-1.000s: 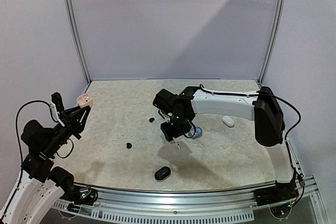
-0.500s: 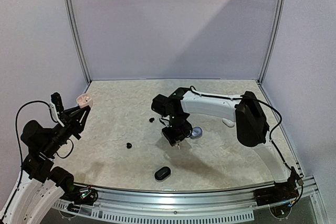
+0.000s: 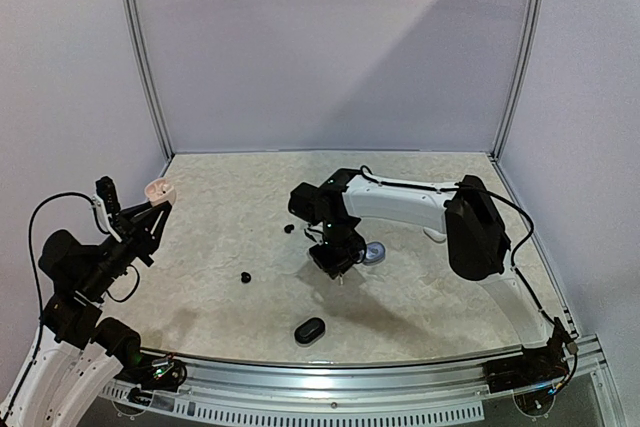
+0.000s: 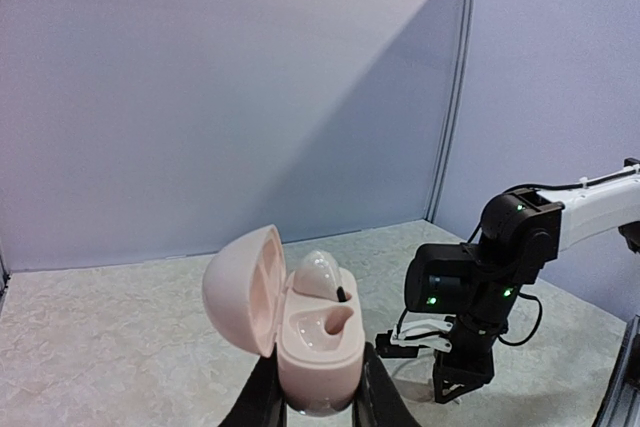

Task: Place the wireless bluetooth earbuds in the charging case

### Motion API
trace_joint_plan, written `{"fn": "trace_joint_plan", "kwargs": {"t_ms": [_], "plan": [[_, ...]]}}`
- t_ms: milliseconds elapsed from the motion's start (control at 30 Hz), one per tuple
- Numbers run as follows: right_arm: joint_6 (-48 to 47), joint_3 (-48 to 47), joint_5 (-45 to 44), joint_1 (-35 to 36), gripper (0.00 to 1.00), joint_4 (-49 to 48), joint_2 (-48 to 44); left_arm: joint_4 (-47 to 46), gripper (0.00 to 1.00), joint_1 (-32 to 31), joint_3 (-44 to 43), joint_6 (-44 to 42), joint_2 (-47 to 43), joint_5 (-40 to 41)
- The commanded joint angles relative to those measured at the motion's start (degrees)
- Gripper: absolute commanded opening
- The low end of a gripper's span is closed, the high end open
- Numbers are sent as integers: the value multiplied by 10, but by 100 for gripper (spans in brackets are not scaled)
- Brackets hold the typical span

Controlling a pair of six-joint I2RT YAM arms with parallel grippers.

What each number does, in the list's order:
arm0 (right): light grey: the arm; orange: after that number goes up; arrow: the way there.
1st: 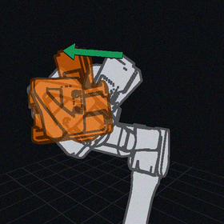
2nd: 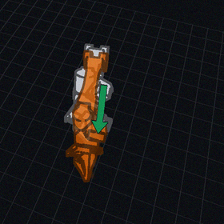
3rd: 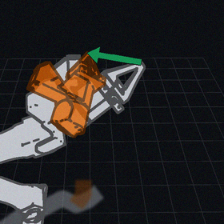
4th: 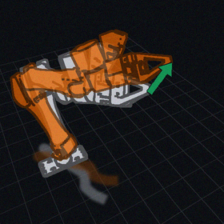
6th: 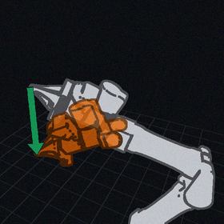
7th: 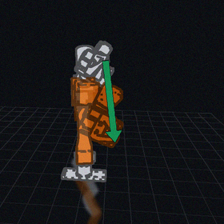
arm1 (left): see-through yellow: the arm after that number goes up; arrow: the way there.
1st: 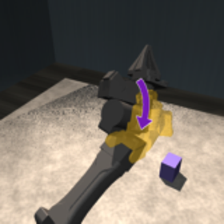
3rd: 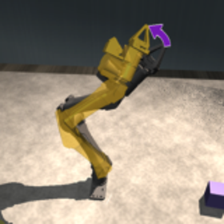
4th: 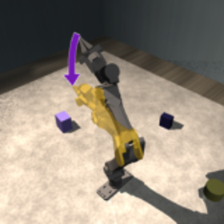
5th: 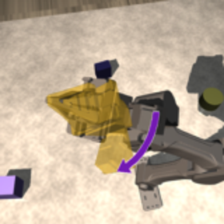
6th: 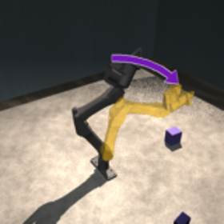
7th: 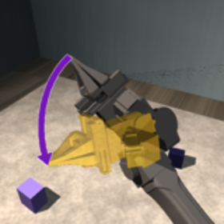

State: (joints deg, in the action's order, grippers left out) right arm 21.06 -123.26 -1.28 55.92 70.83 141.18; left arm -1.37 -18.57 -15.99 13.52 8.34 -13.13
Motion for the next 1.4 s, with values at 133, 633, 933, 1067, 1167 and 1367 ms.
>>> {"fn": "trace_joint_plan", "kwargs": {"t_ms": [133,633,933,1067,1167,1367], "plan": [[2,-11,6,0,14,-1,13,-1,0,1,7,-4,-2,-7],[-25,-23,-64,16,6,-115,-135,-11,0,0,8,-10,4,-51],[-224,40,-61,134,6,-473,-279,-31,0,-12,12,-40,4,-126],[-270,38,4,160,3,-568,-275,-39,0,-14,13,-53,0,-170],[-295,17,59,176,2,-593,-254,-43,0,-14,16,-59,1,-204],[-379,-49,86,204,0,-548,-195,-43,0,-14,20,-67,-6,-270]]}}
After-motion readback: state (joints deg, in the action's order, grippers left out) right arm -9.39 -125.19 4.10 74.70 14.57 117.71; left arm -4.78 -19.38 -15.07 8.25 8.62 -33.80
